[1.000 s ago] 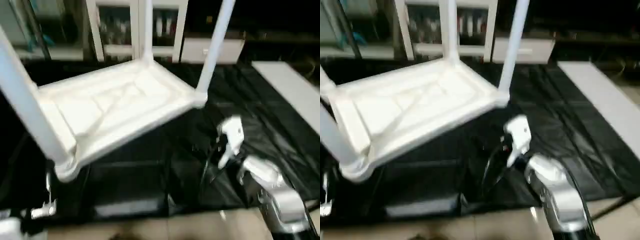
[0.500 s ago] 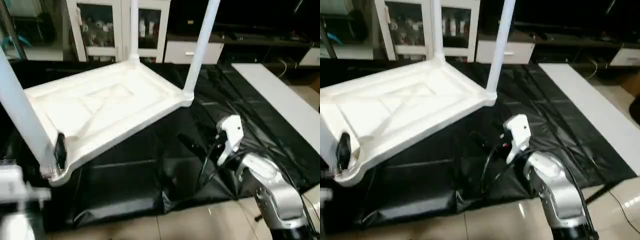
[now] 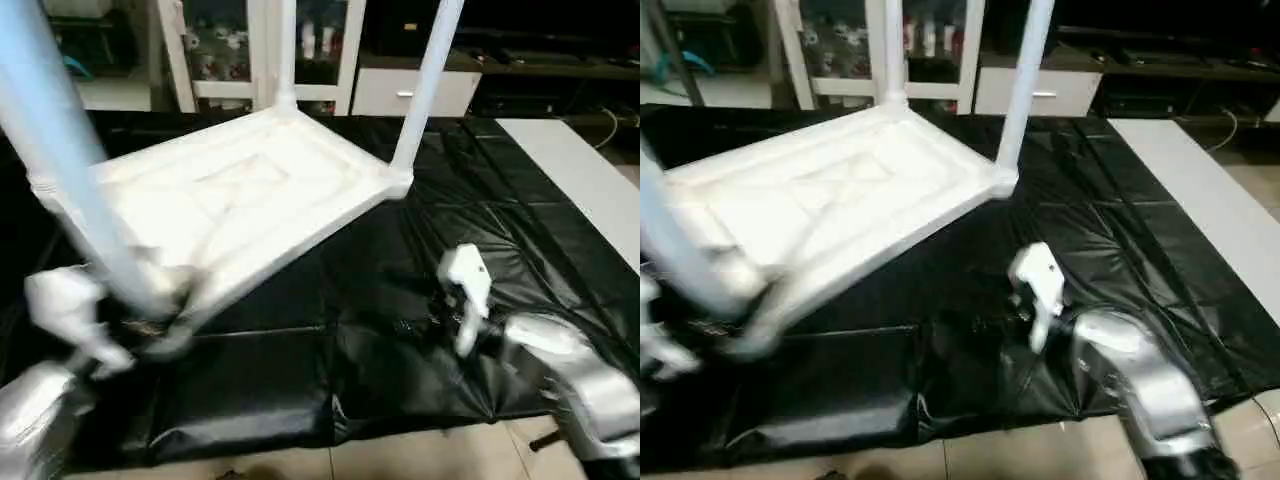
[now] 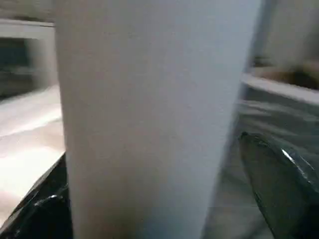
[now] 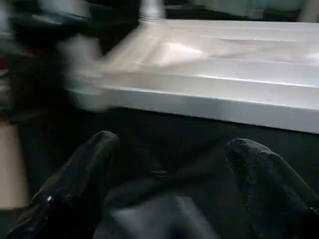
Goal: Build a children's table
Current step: Rotate table base
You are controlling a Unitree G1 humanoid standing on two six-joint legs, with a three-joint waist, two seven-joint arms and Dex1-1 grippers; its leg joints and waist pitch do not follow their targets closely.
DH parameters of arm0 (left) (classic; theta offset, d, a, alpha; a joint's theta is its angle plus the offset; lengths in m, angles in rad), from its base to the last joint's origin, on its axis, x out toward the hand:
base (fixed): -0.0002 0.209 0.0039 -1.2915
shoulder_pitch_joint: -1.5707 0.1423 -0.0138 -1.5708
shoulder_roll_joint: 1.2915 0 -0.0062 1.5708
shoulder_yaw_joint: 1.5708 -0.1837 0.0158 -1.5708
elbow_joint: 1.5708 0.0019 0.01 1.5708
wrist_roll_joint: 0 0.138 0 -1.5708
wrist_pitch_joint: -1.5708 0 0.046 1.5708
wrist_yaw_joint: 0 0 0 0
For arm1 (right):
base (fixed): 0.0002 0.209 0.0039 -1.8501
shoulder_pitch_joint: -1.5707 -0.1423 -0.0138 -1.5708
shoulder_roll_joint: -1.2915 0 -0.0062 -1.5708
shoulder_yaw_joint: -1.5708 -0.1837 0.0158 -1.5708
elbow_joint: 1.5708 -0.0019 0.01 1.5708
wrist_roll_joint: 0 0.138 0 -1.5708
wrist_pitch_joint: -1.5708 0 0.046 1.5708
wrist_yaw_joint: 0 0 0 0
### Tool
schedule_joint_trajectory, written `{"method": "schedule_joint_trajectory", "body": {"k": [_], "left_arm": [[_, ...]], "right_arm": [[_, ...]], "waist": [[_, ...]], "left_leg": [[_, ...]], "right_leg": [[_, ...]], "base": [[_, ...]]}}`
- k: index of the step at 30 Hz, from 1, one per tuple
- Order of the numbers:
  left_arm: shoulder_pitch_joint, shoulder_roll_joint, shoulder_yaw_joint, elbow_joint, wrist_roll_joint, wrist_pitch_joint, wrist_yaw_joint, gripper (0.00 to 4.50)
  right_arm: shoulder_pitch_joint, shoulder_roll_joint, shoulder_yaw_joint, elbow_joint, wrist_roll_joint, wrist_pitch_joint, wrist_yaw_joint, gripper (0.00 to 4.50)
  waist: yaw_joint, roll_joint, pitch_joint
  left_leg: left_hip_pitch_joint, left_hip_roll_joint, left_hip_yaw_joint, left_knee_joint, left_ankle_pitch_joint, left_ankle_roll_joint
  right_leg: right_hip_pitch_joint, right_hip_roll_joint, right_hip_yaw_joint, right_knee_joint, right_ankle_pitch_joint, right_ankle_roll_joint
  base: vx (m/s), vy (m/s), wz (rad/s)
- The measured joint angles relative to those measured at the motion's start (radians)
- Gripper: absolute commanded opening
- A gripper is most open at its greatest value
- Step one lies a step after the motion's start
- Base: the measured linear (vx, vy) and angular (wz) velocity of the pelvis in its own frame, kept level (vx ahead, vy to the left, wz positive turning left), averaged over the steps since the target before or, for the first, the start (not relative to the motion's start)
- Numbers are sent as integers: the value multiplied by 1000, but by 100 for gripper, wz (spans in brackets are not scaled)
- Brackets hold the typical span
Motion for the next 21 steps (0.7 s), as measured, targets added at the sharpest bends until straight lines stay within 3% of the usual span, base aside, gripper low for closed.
{"method": "schedule_joint_trajectory", "body": {"k": [5,11,14,17,21], "left_arm": [[-188,-22,-130,93,11,40,-100,438],[-466,-184,-286,347,132,-23,-137,438],[-507,-224,-335,393,165,-52,-138,438],[-621,-332,-401,561,241,-106,-108,438],[-671,-348,-438,654,313,-156,-60,438]], "right_arm": [[20,-29,-12,-68,70,40,68,382],[49,-36,-29,-113,94,44,53,382],[54,-35,-30,-130,96,53,44,382],[101,-40,-45,-156,97,62,24,382],[115,-43,-46,-187,97,62,11,382]], "waist": [[-7,10,-1],[-13,32,-3],[-26,37,-3],[-29,45,-2],[-37,66,-12]], "left_leg": [[4,6,7,0,5,-3],[3,8,15,-1,14,1],[2,8,16,-2,14,1],[1,8,16,-4,15,1],[-3,8,17,-6,13,4]], "right_leg": [[-1,0,1,4,5,-5],[-2,-1,3,9,6,-5],[-2,-1,4,9,6,-5],[-3,-1,4,7,6,-5],[-3,-1,3,1,6,-5]], "base": [[0,0,0],[0,0,0],[0,0,0],[0,0,0],[0,0,0]]}}
